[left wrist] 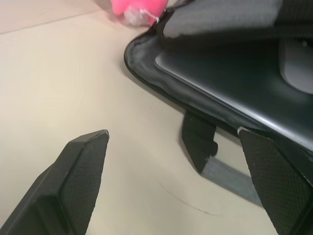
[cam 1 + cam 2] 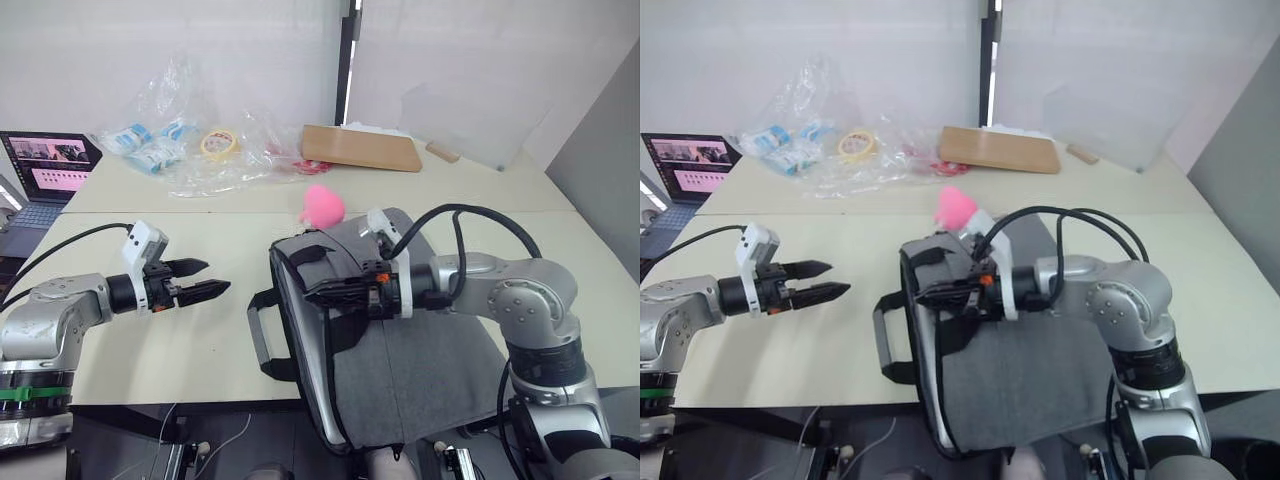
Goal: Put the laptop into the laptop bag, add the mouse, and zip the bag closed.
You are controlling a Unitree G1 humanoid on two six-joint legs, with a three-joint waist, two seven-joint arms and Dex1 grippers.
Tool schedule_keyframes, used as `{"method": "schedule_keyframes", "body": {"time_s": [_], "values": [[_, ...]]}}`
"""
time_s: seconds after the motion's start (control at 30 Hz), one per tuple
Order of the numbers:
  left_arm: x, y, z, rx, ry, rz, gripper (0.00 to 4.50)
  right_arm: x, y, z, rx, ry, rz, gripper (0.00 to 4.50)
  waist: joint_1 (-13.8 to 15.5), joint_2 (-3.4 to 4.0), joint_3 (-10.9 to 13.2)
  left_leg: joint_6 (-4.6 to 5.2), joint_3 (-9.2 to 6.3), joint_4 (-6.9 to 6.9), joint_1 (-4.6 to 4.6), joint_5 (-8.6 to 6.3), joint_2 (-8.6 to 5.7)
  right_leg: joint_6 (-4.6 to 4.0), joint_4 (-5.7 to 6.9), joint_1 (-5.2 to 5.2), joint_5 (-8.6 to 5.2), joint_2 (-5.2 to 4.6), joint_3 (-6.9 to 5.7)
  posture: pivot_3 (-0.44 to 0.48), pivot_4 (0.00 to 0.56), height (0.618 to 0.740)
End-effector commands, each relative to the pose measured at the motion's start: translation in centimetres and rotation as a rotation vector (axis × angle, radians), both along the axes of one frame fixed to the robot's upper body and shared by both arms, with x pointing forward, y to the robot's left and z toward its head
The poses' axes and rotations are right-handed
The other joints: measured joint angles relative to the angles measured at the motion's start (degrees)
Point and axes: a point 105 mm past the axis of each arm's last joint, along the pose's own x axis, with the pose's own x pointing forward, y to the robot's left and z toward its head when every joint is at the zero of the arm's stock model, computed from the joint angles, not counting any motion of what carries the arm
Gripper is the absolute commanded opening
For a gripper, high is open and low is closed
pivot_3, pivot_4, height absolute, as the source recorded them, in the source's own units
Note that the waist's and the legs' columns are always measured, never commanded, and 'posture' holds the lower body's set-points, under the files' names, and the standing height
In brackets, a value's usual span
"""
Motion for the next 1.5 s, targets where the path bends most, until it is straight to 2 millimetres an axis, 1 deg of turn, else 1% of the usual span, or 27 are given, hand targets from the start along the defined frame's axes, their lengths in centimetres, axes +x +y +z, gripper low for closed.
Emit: {"method": "schedule_keyframes", "body": {"time_s": [0.03,0.07,0.17,0.27,0.33,0.4,0.43,0.53,0.6,0.67,0.77,0.83,0.9,0.97,1.07,1.17,1.27,1.43,1.5], "values": [[0.8,-0.2,1.3,-0.030,-0.056,0.001,4.50,0.0,-0.3,0.2,0.024,-0.058,0.014,0.65,0.06,0.00,0.00,-0.01,-0.01,0.00,0.01,0.00,0.00,0.00,0.01,0.03,0.00,0.00,0.00,0.000,0.150,0.740],[1.0,-0.3,1.4,-0.033,-0.058,0.000,4.50,0.0,-0.4,0.4,0.033,-0.063,0.016,0.87,0.06,0.00,0.00,-0.01,0.00,0.00,0.03,0.00,0.00,0.00,0.00,0.04,0.00,-0.01,0.01,0.000,0.150,0.740],[2.3,-0.8,2.0,-0.064,-0.071,-0.007,4.50,0.3,-1.3,1.5,0.067,-0.093,-0.012,1.93,0.15,-0.02,-0.01,-0.01,0.01,0.08,0.03,0.00,-0.01,-0.01,0.03,0.06,0.01,-0.04,0.01,0.000,0.150,0.740],[3.4,-1.5,2.1,-0.063,-0.085,-0.029,4.50,0.4,-2.5,2.3,0.097,-0.102,-0.054,2.98,0.43,-0.02,-0.01,-0.01,-0.02,0.17,0.01,0.01,-0.02,0.00,0.06,0.12,0.02,-0.08,0.01,0.000,0.150,0.740],[4.9,-2.3,2.5,-0.089,-0.109,-0.032,4.50,0.8,-4.2,2.5,0.088,-0.123,-0.128,3.64,0.81,-0.04,-0.02,0.00,-0.03,0.18,0.00,0.01,-0.05,0.00,0.05,0.16,0.03,-0.11,0.01,0.000,0.150,0.740],[6.4,-3.2,2.2,-0.081,-0.133,-0.026,4.50,1.3,-6.1,2.1,0.054,-0.140,-0.211,4.38,1.75,-0.06,-0.03,0.02,-0.05,0.19,0.00,0.00,-0.08,0.02,0.02,0.21,0.04,-0.13,-0.01,0.000,0.150,0.740],[7.0,-3.7,1.9,-0.082,-0.139,-0.023,4.50,1.4,-7.0,1.7,0.028,-0.147,-0.248,4.48,1.82,-0.06,-0.03,0.04,-0.05,0.19,0.01,-0.01,-0.09,0.02,0.00,0.28,0.04,-0.14,0.00,0.000,0.150,0.740],[8.4,-6.0,0.7,-0.131,-0.114,-0.047,4.50,2.0,-10.5,0.8,-0.022,-0.152,-0.379,4.48,2.63,-0.09,-0.04,0.24,-0.05,0.19,-0.07,-0.10,-0.08,0.05,-0.11,0.67,0.05,-0.18,-0.01,0.000,0.150,0.740],[8.9,-6.6,0.1,-0.136,-0.101,-0.059,4.50,2.0,-11.6,0.4,-0.044,-0.159,-0.419,4.48,2.79,-0.10,-0.04,0.43,0.01,0.25,-0.09,-0.19,-0.10,0.17,-0.17,0.73,0.12,-0.21,0.05,0.000,0.150,0.740],[9.5,-7.7,-0.6,-0.134,-0.090,-0.068,4.50,1.7,-13.2,0.1,-0.063,-0.160,-0.479,4.48,2.62,-0.12,-0.04,0.56,0.08,0.31,-0.07,-0.24,-0.10,0.31,-0.28,0.79,0.21,-0.22,0.11,0.000,0.150,0.740],[10.0,-9.2,-1.6,-0.133,-0.048,-0.085,4.50,1.2,-14.6,0.0,-0.076,-0.161,-0.532,4.48,2.83,-0.14,-0.04,0.70,0.11,0.39,-0.10,-0.31,-0.11,0.35,-0.31,0.80,0.23,-0.23,0.13,0.000,0.150,0.740],[10.0,-10.6,-2.7,-0.117,-0.001,-0.119,4.50,0.9,-15.5,-0.1,-0.075,-0.164,-0.572,4.48,3.08,-0.15,-0.04,0.81,0.12,0.51,-0.15,-0.38,-0.13,0.38,-0.32,0.81,0.25,-0.24,0.13,0.000,0.150,0.740],[9.7,-12.0,-4.1,-0.081,0.053,-0.160,4.50,0.5,-16.0,-0.1,-0.077,-0.165,-0.601,4.48,3.32,-0.15,-0.05,0.89,0.12,0.57,-0.15,-0.42,-0.18,0.40,-0.34,0.86,0.26,-0.27,0.13,0.000,0.150,0.740],[9.6,-12.5,-4.8,-0.052,0.074,-0.165,4.50,0.2,-16.2,-0.1,-0.072,-0.168,-0.610,4.48,3.32,-0.16,-0.05,0.98,0.16,0.66,-0.15,-0.46,-0.22,0.44,-0.37,0.90,0.29,-0.30,0.17,0.000,0.150,0.740],[9.8,-12.7,-4.9,-0.052,0.076,-0.152,3.73,0.1,-16.5,0.0,-0.065,-0.172,-0.633,4.50,3.45,-0.18,-0.07,1.03,0.12,0.74,-0.18,-0.49,-0.22,0.57,-0.46,0.93,0.37,-0.31,0.22,0.000,0.150,0.740],[10.1,-12.6,-4.6,-0.058,0.066,-0.133,2.71,-0.3,-17.2,-0.4,-0.068,-0.164,-0.656,4.50,3.62,-0.18,-0.07,1.05,0.01,0.74,-0.17,-0.51,-0.23,0.64,-0.51,0.95,0.41,-0.32,0.27,0.000,0.150,0.740],[10.2,-12.6,-4.2,-0.074,0.060,-0.130,1.71,-0.4,-17.3,-0.7,-0.074,-0.161,-0.659,4.50,3.63,-0.18,-0.07,1.08,0.00,0.72,-0.18,-0.52,-0.24,0.66,-0.57,0.95,0.42,-0.32,0.27,0.000,0.150,0.740],[9.9,-12.6,-4.7,-0.063,0.055,-0.150,0.06,0.4,-17.2,0.0,-0.064,-0.174,-0.648,4.50,3.63,-0.18,-0.07,1.08,0.00,0.74,-0.18,-0.52,-0.26,0.76,-0.67,0.95,0.48,-0.32,0.32,0.000,0.150,0.740],[9.9,-12.5,-4.7,-0.066,0.051,-0.146,0.02,0.6,-17.3,0.1,-0.065,-0.178,-0.643,4.50,3.68,-0.18,-0.07,1.08,0.01,0.74,-0.18,-0.52,-0.27,0.76,-0.68,0.95,0.49,-0.32,0.32,0.000,0.150,0.740]]}}
